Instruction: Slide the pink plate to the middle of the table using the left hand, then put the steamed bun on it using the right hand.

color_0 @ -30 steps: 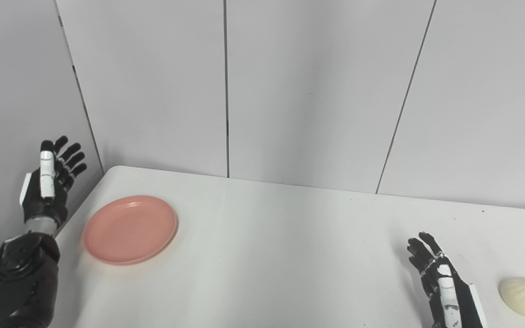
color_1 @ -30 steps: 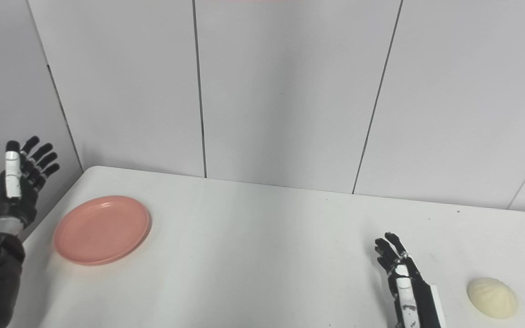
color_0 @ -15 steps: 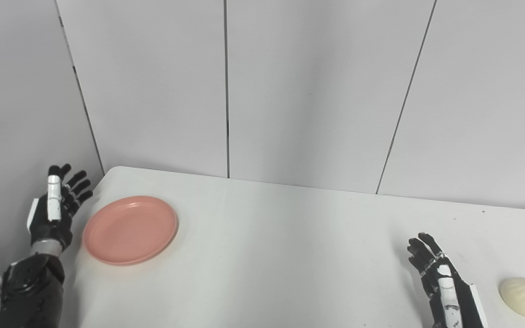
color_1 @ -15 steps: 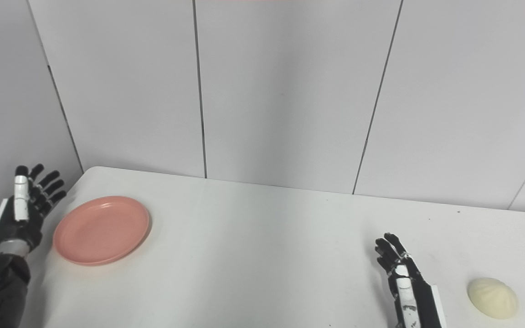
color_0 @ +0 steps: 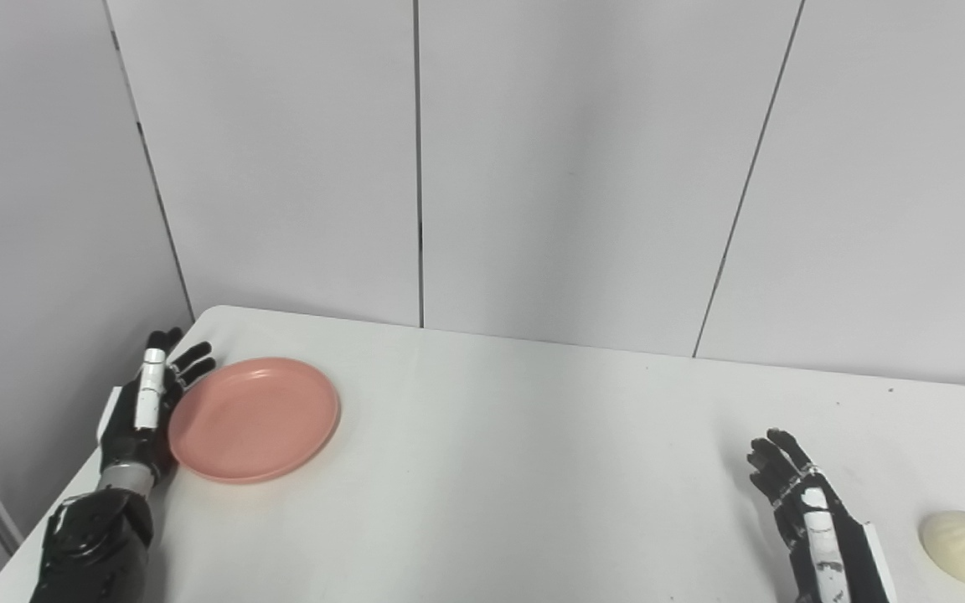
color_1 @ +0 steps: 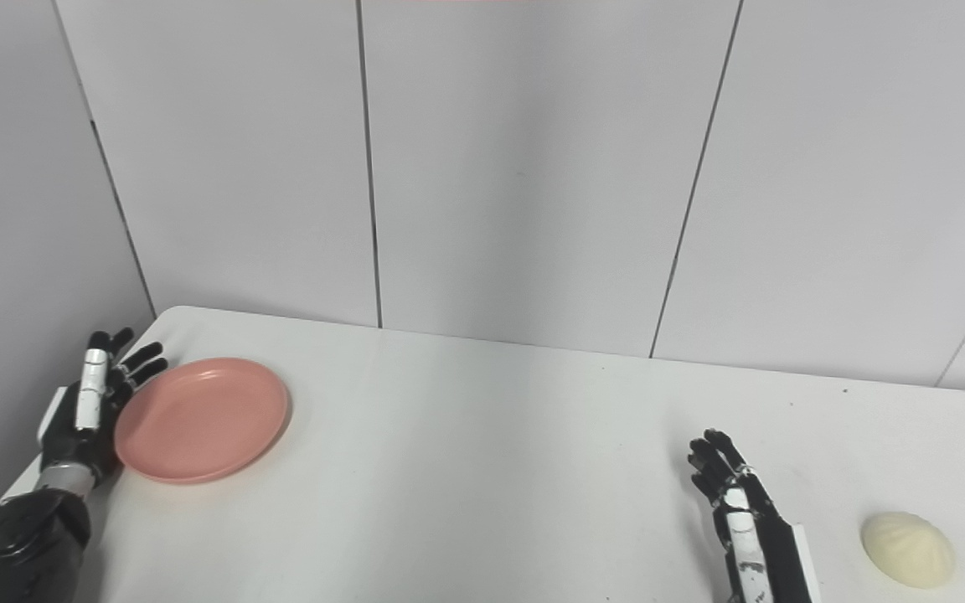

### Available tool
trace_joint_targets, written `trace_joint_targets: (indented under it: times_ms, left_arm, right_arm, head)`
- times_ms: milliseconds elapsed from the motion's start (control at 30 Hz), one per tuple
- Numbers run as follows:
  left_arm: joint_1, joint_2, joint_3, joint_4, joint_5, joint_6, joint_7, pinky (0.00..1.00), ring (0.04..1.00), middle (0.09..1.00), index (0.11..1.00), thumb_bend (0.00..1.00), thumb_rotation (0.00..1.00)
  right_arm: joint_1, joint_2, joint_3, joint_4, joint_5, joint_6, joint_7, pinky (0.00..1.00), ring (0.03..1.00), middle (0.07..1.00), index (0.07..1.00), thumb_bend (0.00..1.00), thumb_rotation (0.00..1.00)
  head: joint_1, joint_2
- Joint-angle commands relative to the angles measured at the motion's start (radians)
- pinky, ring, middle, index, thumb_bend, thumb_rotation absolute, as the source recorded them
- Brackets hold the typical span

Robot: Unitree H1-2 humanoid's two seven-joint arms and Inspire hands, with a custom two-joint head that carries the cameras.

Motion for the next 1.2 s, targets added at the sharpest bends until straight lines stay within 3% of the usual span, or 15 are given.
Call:
trace_joint_targets:
  times_ms: [0,300,633,1167]
  left_arm:
    - [0.002,-0.006,-0.011,-0.008,0.008,0.021,-0.007,0.78,0.816,0.811,0.900,0.79,0.90]
    - [0.003,-0.034,-0.041,-0.037,0.017,0.031,-0.025,0.76,0.802,0.804,0.887,0.80,0.90]
    - [-0.032,-0.082,-0.095,-0.113,0.031,0.103,-0.035,0.76,0.785,0.779,0.872,0.83,0.88]
    - [-0.058,-0.152,-0.151,-0.118,0.059,0.147,-0.049,0.75,0.791,0.787,0.866,0.79,0.91]
  right_arm:
    - [0.032,0.013,0.006,0.013,0.002,0.003,0.000,0.91,0.864,0.839,0.835,0.76,0.84]
    - [0.028,0.014,0.010,0.017,-0.005,0.007,-0.001,0.89,0.855,0.840,0.845,0.77,0.83]
    - [0.025,0.020,0.022,0.011,-0.028,0.009,-0.010,0.88,0.846,0.831,0.836,0.75,0.84]
    - [0.019,0.029,0.042,-0.005,-0.053,0.025,-0.027,0.89,0.848,0.831,0.845,0.74,0.86]
  head:
    - [0.000,0.005]
    - [-0.006,0.010]
    - [-0.023,0.019]
    - [-0.054,0.028]
